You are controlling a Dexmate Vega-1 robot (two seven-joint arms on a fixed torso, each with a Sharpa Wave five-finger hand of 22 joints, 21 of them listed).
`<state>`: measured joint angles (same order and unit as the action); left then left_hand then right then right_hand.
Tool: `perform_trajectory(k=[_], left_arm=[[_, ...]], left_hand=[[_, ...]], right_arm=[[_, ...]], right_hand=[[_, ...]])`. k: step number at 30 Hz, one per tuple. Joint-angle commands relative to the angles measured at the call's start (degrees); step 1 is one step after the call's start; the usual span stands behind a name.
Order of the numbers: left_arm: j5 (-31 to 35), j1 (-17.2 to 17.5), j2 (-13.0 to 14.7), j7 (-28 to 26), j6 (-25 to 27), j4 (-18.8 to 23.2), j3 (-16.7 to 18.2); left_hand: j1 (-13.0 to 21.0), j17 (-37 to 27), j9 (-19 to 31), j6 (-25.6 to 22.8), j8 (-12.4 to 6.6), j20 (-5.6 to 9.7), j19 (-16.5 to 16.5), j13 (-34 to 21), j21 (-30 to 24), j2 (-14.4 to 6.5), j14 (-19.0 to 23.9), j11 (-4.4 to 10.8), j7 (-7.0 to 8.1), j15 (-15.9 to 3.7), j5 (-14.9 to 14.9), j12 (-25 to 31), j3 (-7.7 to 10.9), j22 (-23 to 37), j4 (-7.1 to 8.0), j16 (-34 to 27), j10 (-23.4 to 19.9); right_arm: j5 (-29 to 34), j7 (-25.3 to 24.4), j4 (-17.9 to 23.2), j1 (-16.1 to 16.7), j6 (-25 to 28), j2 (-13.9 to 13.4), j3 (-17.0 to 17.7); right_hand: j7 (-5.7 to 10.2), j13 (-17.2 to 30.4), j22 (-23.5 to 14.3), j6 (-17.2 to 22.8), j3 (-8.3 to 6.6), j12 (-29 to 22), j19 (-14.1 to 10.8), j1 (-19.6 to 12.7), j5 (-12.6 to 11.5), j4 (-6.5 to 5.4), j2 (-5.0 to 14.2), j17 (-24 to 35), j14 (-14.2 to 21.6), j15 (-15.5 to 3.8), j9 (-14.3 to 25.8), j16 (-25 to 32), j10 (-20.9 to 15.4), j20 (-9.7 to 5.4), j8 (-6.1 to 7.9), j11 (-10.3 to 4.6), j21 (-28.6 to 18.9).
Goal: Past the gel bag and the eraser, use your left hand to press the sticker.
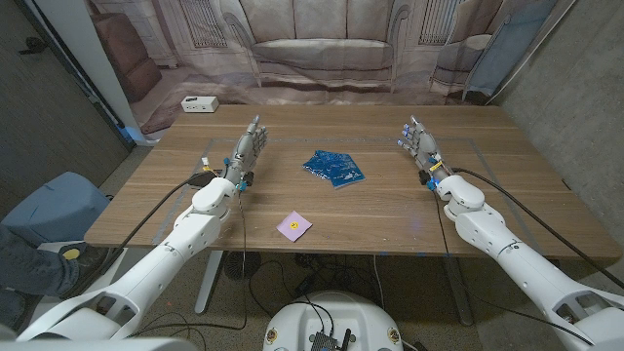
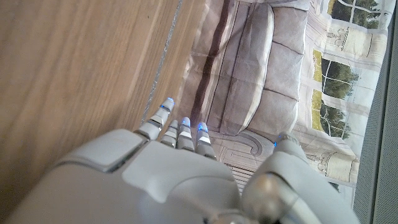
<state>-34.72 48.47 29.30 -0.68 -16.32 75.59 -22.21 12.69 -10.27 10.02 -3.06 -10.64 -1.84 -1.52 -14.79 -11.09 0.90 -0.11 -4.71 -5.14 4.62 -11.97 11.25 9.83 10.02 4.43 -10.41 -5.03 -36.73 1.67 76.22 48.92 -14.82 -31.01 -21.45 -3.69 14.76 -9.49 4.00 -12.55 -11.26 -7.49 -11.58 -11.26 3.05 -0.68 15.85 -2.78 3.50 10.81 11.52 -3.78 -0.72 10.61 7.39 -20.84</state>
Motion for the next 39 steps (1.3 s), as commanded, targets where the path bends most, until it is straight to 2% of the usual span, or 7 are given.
perform_trajectory(k=[1, 7, 22, 24, 29, 34, 39], left_arm=[[4.07, 1.30, 0.13, -2.94, -2.05, 1.49, -1.02], [4.57, 1.16, -0.33, -1.46, -5.13, -0.74, -1.20], [8.09, 3.89, 2.63, -4.83, -4.95, 4.70, -0.43], [8.61, 4.30, 3.10, -5.16, -4.98, 5.57, -0.32], [9.24, 4.92, 3.61, -5.65, -4.90, 6.87, -0.13], [8.95, 4.75, 2.79, -5.61, -5.83, 6.40, -0.02], [10.95, 5.68, 3.66, -7.22, -5.71, 8.61, 0.15]], left_hand=[[0.47, -0.07, 0.14, -0.31, -0.31, -0.28, -0.44, 0.08, -0.23, -0.11, 0.24, 0.37, -0.38, 0.33, -0.25, 0.51, 0.47, 0.28, -0.14, -0.40, -0.73], [0.59, -0.05, 0.11, -1.64, -0.67, -0.26, 0.25, 0.57, -0.48, -0.18, 1.54, 0.71, -0.03, 0.05, -0.22, 0.99, 0.39, 0.27, -0.32, -0.79, -1.93], [0.76, -0.02, 0.11, -4.22, -1.17, -0.61, 1.86, 1.42, -0.91, -0.20, 3.97, 0.91, -0.08, -0.35, -0.14, 1.76, 0.16, 0.25, -0.65, -1.29, -4.31], [0.79, -0.02, 0.11, -4.49, -1.17, -0.60, 2.06, 1.55, -0.94, -0.22, 4.30, 1.08, 0.00, -0.47, -0.13, 1.90, 0.14, 0.25, -0.69, -1.32, -4.78], [0.84, -0.02, 0.11, -5.27, -1.27, -0.44, 2.91, 1.78, -1.17, -0.24, 5.21, 1.56, -0.05, -0.67, -0.12, 2.09, 0.07, 0.25, -0.78, -1.48, -5.49], [0.98, 0.00, 0.12, -7.65, -1.54, 0.15, 5.87, 2.38, -1.87, -0.26, 8.00, 2.18, 0.68, -1.41, -0.05, 2.77, -0.15, 0.22, -1.06, -1.89, -8.07], [1.04, 0.00, 0.13, -8.70, -1.68, -0.01, 6.44, 2.55, -1.90, -0.24, 8.57, 2.11, 0.39, -1.40, -0.03, 2.88, -0.23, 0.21, -1.17, -1.84, -8.73]], right_arm=[[0.62, -0.73, 2.88, 1.88, 1.90, -2.26, 0.04], [0.89, -1.18, 3.96, 2.79, 1.48, -2.71, 0.27], [0.31, -0.34, 3.95, 3.41, 0.06, -2.48, 0.60], [0.12, 0.30, 4.18, 3.80, -1.18, -2.45, 0.86], [0.34, 0.65, 4.48, 4.33, -2.81, -2.55, 1.19], [0.57, 1.77, 4.41, 4.41, -3.82, -3.10, 1.30], [0.13, 2.25, 3.89, 4.64, -5.73, -2.61, 1.87]], right_hand=[[-0.36, 0.02, -0.13, 0.17, -0.36, -0.44, -0.45, -0.61, -0.25, 0.01, 0.06, 0.20, 0.02, 0.43, 0.28, 0.19, 0.00, 0.04, 0.26, 0.38, -0.24], [-0.29, -0.10, -0.13, 0.23, -0.32, -0.47, -0.47, -0.61, -0.21, 0.07, 0.08, 0.09, 0.04, 0.41, 0.25, 0.19, -0.09, 0.12, 0.32, 0.42, -0.07], [-0.39, -0.41, -0.15, 0.95, -0.21, -0.53, -0.68, -0.59, -0.14, 0.20, 0.19, -0.20, 0.20, 0.40, 0.20, 0.23, -0.29, 0.21, 0.64, 0.42, 0.34], [-1.13, -0.55, -0.15, 1.59, -0.15, -0.61, -0.90, -0.57, -0.10, 0.27, 0.18, -0.34, 0.35, 0.50, 0.17, 0.27, -0.53, 0.17, 0.87, 0.48, 0.47], [-1.47, -0.73, -0.16, 1.55, -0.12, -0.58, -1.51, -0.66, -0.09, 0.39, 0.22, -0.52, 0.73, 0.36, 0.14, 0.38, -0.52, -0.14, 0.81, 0.35, 0.49], [-2.02, -1.16, -0.16, 1.76, -0.07, -0.73, -2.86, -0.91, -0.06, 0.71, 0.22, -0.93, 1.79, 0.42, 0.07, 0.65, -1.21, -0.19, 0.82, -0.19, 0.48], [-2.36, -1.43, -0.17, 1.97, 0.07, -0.57, -2.23, -0.76, -0.02, 0.73, 0.22, -1.10, 1.42, 0.64, 0.02, 0.46, -1.06, -0.23, 0.83, 0.21, 1.04]])
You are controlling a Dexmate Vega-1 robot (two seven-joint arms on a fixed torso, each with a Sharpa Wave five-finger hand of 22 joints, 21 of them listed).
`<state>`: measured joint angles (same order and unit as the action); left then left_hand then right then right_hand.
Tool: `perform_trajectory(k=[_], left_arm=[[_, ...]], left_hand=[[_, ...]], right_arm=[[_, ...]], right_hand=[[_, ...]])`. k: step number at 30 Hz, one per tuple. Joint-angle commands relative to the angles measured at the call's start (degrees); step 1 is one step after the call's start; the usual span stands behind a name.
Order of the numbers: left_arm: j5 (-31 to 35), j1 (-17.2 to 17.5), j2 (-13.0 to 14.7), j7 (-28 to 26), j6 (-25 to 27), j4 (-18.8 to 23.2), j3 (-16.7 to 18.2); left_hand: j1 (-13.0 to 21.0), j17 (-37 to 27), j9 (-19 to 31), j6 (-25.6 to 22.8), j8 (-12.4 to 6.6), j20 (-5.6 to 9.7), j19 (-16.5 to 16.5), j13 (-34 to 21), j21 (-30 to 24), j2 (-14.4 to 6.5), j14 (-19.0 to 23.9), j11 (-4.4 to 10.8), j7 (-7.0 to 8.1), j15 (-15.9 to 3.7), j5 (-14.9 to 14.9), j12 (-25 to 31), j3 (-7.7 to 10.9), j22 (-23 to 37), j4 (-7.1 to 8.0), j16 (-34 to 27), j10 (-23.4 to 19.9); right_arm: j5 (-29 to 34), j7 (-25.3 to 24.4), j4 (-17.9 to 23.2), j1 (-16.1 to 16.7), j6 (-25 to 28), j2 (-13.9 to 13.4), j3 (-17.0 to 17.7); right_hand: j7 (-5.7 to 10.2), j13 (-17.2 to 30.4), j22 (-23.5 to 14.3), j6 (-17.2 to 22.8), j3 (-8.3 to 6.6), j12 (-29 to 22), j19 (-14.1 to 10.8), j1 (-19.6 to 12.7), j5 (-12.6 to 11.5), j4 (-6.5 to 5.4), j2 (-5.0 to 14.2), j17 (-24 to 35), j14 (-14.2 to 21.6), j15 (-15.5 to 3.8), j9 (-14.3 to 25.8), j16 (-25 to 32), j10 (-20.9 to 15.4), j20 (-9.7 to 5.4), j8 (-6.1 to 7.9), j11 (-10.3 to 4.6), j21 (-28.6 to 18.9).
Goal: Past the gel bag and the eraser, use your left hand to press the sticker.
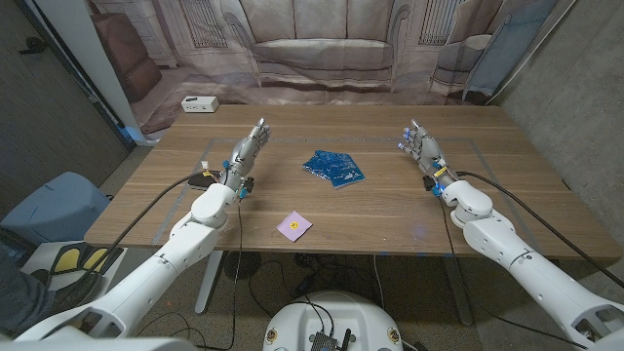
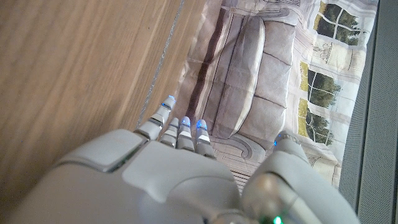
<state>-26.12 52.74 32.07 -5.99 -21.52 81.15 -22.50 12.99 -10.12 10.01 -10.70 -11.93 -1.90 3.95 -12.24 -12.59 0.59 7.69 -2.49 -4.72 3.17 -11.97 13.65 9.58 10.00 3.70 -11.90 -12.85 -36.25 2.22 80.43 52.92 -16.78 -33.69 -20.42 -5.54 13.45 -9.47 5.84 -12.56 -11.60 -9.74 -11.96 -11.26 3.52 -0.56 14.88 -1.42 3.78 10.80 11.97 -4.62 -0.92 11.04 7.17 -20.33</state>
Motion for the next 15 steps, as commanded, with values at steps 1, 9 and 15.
perform_trajectory(k=[1, 9, 15], left_arm=[[2.83, 1.74, 1.32, -2.24, -0.36, 3.79, 0.56], [4.83, 4.40, 3.17, -3.99, -0.83, 6.89, 1.78], [3.86, 5.96, 3.91, -2.11, -3.09, 6.82, 2.36]], left_hand=[[0.75, -0.15, 0.14, -1.10, -0.37, 0.01, 1.08, 0.03, -0.40, 0.07, 0.91, -0.17, 0.00, 0.01, -0.02, 0.51, 0.01, 0.22, -0.46, -0.35, -1.03], [0.72, -0.16, 0.17, -2.72, -0.47, -0.86, 2.66, 0.29, -0.59, 0.43, 2.81, -0.34, -0.35, -0.01, 0.03, 0.80, -0.35, 0.19, -0.66, -0.56, -2.50], [0.71, -0.16, 0.19, -3.49, -0.47, -0.91, 3.37, 0.40, -0.61, 0.71, 3.87, -0.65, -0.47, 0.19, 0.06, 0.96, -0.58, 0.18, -0.80, -0.64, -3.35]], right_arm=[[-0.43, 1.48, -0.35, 0.76, -4.08, 0.24, 1.00], [-0.87, 0.66, 0.50, 1.72, -4.05, 0.02, 1.69], [-1.27, 0.18, 2.37, 2.44, -1.52, -0.45, 1.12]], right_hand=[[-0.50, -0.27, -0.19, 0.15, 0.11, -0.14, 0.63, -0.32, -0.01, 0.25, 0.21, -0.21, -0.34, 0.41, 0.01, -0.15, -0.10, 0.00, 0.37, 0.48, 0.95], [-1.03, -0.60, -0.21, 1.25, 0.28, 0.03, 0.98, -0.07, 0.04, 0.23, 0.29, -0.41, -0.69, 0.72, -0.03, -0.28, 0.14, 0.09, 0.69, 1.03, 1.50], [-0.97, -0.74, -0.21, 1.33, 0.39, -0.01, 0.87, 0.12, 0.06, 0.18, 0.33, -0.47, -0.54, 0.74, -0.05, -0.21, -0.01, 0.12, 0.66, 1.01, 1.64]])
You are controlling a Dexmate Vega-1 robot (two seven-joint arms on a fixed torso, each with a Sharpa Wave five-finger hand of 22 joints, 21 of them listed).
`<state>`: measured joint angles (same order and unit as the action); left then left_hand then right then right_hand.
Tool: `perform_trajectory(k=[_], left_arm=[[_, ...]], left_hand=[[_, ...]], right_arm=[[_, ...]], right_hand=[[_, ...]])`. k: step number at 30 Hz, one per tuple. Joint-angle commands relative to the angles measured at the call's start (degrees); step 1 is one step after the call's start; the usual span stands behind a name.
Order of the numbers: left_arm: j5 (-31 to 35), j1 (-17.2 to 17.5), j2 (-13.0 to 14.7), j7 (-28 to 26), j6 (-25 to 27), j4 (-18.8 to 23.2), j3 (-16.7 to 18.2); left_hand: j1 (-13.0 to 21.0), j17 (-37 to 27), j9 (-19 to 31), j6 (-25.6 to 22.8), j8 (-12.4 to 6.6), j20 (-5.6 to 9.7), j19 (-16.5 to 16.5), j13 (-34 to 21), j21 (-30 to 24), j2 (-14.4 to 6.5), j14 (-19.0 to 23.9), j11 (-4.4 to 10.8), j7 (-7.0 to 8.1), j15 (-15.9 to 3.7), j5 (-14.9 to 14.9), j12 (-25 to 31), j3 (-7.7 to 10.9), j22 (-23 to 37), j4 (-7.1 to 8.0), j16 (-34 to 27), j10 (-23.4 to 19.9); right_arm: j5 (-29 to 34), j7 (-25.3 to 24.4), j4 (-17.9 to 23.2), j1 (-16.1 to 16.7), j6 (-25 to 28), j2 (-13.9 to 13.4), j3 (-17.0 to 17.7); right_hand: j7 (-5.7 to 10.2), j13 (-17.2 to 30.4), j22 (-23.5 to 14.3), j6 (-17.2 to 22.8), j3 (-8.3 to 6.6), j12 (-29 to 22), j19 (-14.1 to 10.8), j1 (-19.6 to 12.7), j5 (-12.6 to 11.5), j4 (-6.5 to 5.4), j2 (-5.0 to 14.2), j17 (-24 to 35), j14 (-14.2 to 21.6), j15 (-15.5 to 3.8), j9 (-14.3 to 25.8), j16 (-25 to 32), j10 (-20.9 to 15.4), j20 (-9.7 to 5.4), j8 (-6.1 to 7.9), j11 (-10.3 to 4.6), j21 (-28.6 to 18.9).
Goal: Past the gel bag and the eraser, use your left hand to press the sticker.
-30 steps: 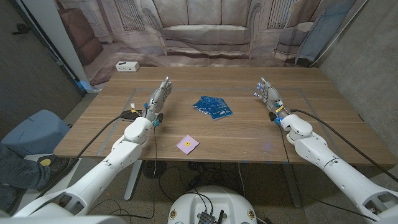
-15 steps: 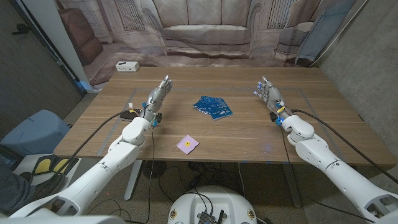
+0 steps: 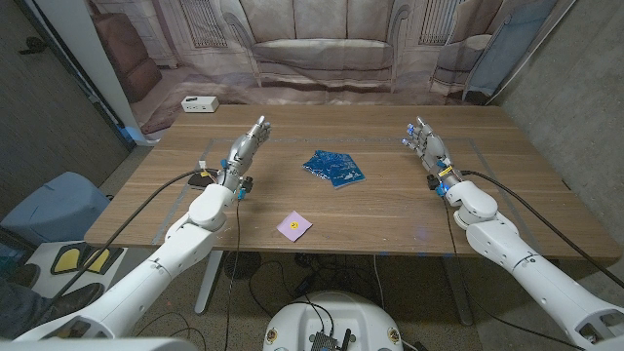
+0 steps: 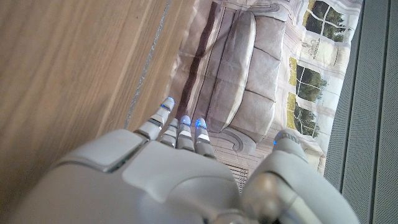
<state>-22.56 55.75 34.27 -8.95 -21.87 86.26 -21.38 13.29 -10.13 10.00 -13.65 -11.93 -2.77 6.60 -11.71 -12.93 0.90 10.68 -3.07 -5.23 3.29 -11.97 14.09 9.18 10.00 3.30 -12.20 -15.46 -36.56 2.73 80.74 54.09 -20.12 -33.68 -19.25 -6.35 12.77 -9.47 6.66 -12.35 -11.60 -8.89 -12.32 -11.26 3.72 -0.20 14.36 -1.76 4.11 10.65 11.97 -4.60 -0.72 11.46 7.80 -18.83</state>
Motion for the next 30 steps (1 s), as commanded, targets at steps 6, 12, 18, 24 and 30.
perform_trajectory(k=[6, 12, 18, 24, 30], left_arm=[[-0.66, 4.75, 2.53, 2.42, -5.94, 2.05, 2.53], [-0.45, 6.43, 3.76, 2.91, -7.48, 3.00, 3.89], [1.44, 9.07, 5.05, 1.37, -7.82, 5.21, 5.37], [3.23, 12.05, 6.73, -0.02, -7.86, 7.54, 7.35], [3.73, 13.67, 6.33, 0.14, -10.95, 7.20, 8.38]], left_hand=[[0.46, -0.15, 0.22, -1.53, -0.55, -0.27, 1.63, -0.04, -0.36, 0.53, 1.90, 0.05, -0.07, -0.05, 0.07, 0.70, -0.33, 0.18, -0.53, -0.42, -1.65], [0.57, -0.15, 0.24, -2.75, -0.68, -0.74, 2.83, 0.03, -0.52, 0.56, 3.15, -0.03, -0.13, -0.16, 0.08, 1.06, -0.43, 0.17, -0.67, -0.52, -3.10], [0.63, -0.15, 0.26, -3.05, -0.62, -0.93, 3.10, 0.06, -0.47, 0.58, 3.49, -0.14, -0.04, -0.21, 0.09, 1.04, -0.48, 0.17, -0.75, -0.46, -3.34], [0.76, -0.15, 0.28, -4.49, -0.76, -1.06, 3.95, 0.12, -0.42, 0.61, 4.81, 1.17, 0.41, -0.92, 0.11, 1.29, -0.61, 0.18, -0.91, -0.50, -4.71], [0.81, -0.15, 0.29, -4.82, -0.68, -1.08, 4.15, 0.14, -0.31, 0.71, 5.12, 0.69, 0.23, -0.97, 0.12, 1.13, -0.70, 0.17, -1.01, -0.39, -4.68]], right_arm=[[0.30, -2.39, 3.92, 1.79, 2.29, -0.36, -0.35], [1.15, -3.64, 5.07, 2.68, 1.76, -0.04, -0.54], [1.54, -4.35, 6.30, 3.61, 1.78, -0.17, -0.62], [2.29, -6.19, 7.88, 4.84, 1.67, -0.24, -0.30], [2.90, -7.61, 9.84, 6.49, 1.83, -0.70, -0.02]], right_hand=[[-0.13, -0.17, -0.22, 0.41, 0.22, -0.06, -0.21, 0.54, 0.06, -0.02, 0.03, -0.02, -0.06, 0.43, 0.09, -0.15, -0.17, -0.15, 0.15, 0.30, 0.21], [-0.11, -0.30, -0.23, 0.45, 0.30, -0.10, -0.56, 0.61, 0.07, 0.00, 0.06, -0.12, 0.23, 0.44, 0.08, -0.05, -0.35, -0.05, 0.11, 0.33, 0.28], [-0.13, -0.43, -0.23, 0.62, 0.34, -0.15, -0.70, 0.64, 0.06, 0.04, 0.12, -0.22, 0.38, 0.52, 0.07, -0.01, -0.55, 0.03, 0.13, 0.31, 0.43], [-0.06, -0.66, -0.24, 1.52, 0.38, -0.45, -1.76, 0.53, 0.05, 0.22, 0.24, -0.46, 1.18, 0.24, 0.06, 0.23, -1.54, -0.15, 0.36, 0.26, 0.45], [0.03, -0.76, -0.24, 1.70, 0.37, -0.47, -1.87, 0.45, 0.04, 0.30, 0.34, -0.57, 1.28, 0.27, 0.06, 0.23, -1.73, -0.23, 0.36, 0.17, 0.60]])
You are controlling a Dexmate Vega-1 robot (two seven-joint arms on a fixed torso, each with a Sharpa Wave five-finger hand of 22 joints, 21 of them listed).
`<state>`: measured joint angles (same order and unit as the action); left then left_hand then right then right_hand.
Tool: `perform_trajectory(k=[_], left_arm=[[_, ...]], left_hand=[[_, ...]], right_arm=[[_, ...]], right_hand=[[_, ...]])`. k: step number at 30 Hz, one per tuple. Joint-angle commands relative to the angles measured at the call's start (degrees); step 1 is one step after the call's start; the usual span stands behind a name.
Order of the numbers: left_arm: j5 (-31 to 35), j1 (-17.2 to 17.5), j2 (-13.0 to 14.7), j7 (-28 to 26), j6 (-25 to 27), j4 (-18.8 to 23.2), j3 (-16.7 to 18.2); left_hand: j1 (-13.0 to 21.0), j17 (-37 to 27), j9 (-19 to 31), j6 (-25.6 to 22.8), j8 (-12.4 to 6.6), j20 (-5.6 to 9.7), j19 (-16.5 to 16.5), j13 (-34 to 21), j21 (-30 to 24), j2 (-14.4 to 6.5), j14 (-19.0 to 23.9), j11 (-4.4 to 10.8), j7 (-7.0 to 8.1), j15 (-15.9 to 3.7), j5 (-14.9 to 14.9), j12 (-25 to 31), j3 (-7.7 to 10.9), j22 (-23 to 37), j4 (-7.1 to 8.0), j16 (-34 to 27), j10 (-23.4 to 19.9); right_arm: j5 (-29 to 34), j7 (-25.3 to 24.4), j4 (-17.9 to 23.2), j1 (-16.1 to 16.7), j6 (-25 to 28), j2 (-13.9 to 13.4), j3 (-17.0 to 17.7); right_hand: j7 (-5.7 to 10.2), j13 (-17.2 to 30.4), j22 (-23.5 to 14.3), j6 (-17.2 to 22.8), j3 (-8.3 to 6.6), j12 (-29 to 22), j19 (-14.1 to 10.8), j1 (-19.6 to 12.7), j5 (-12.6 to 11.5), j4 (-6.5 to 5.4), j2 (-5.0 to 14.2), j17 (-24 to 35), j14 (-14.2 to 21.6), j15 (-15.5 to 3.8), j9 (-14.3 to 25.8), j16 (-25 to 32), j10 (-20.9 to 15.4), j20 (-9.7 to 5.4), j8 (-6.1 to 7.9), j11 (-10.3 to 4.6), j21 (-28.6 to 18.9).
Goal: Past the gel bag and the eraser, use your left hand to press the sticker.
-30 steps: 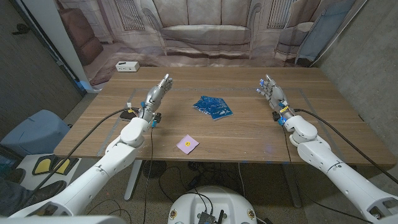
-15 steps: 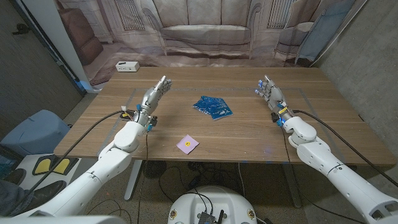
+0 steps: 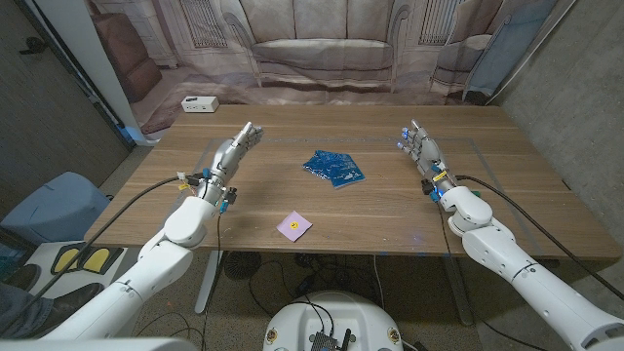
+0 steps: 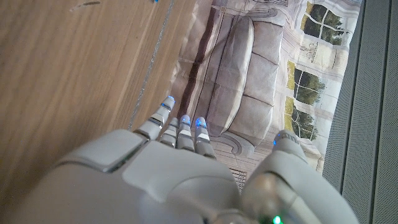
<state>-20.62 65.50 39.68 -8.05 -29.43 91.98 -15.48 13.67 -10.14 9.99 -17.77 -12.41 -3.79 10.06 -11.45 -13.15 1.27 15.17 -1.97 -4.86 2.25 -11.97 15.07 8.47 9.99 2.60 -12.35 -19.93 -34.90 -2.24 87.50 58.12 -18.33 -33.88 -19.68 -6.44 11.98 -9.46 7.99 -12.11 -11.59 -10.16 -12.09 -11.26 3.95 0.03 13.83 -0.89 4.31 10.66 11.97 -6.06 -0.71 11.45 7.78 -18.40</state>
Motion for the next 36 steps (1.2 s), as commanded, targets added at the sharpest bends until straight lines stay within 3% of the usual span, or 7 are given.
perform_trajectory(k=[1, 24, 36], left_arm=[[2.24, 4.14, 0.85, -0.96, -3.73, 1.41, 2.64], [8.03, 7.45, -0.28, -2.63, -7.11, 0.76, 4.72], [12.72, 10.11, -1.10, -5.58, -7.70, 2.38, 5.81]], left_hand=[[0.44, -0.14, 0.30, -0.73, -0.18, -0.02, 0.72, -0.11, -0.07, 0.34, 0.62, -0.50, -0.13, 0.10, 0.12, 0.18, -0.01, 0.18, -0.32, -0.20, -0.32], [0.86, -0.14, 0.34, -1.95, 0.04, -1.29, 2.25, -0.09, 0.00, 0.56, 1.65, -0.77, -0.50, 0.42, 0.04, 0.14, -0.25, 0.16, -0.74, 0.15, -1.53], [1.06, -0.15, 0.35, -2.61, 0.13, -1.78, 2.86, -0.09, 0.13, 0.70, 2.26, -0.84, -0.67, 0.49, 0.00, 0.04, -0.40, 0.17, -0.95, 0.27, -2.01]], right_arm=[[1.24, -2.82, 3.33, 2.66, 0.07, -0.50, 0.45], [2.94, -6.77, 6.42, 5.54, 0.34, -0.66, 1.45], [3.66, -8.53, 8.12, 6.29, 1.84, -1.05, 1.79]], right_hand=[[0.12, 0.02, -0.25, 0.33, 0.13, -0.46, -0.62, 0.21, 0.04, 0.08, 0.13, -0.05, 0.40, 0.11, 0.05, 0.22, -0.25, -0.23, 0.34, 0.23, 0.18], [0.62, -0.28, -0.26, 1.08, -0.02, -0.44, -1.07, -0.16, 0.01, 0.37, 0.75, -0.40, 0.72, -0.10, 0.04, 0.22, -0.63, -0.06, 0.40, 0.19, 0.75], [0.63, -0.39, -0.26, 1.38, -0.24, -0.52, -1.43, -0.54, 0.01, 0.58, 1.25, -0.58, 1.08, -0.18, 0.04, 0.29, -1.05, -0.15, 0.39, 0.05, 0.99]])
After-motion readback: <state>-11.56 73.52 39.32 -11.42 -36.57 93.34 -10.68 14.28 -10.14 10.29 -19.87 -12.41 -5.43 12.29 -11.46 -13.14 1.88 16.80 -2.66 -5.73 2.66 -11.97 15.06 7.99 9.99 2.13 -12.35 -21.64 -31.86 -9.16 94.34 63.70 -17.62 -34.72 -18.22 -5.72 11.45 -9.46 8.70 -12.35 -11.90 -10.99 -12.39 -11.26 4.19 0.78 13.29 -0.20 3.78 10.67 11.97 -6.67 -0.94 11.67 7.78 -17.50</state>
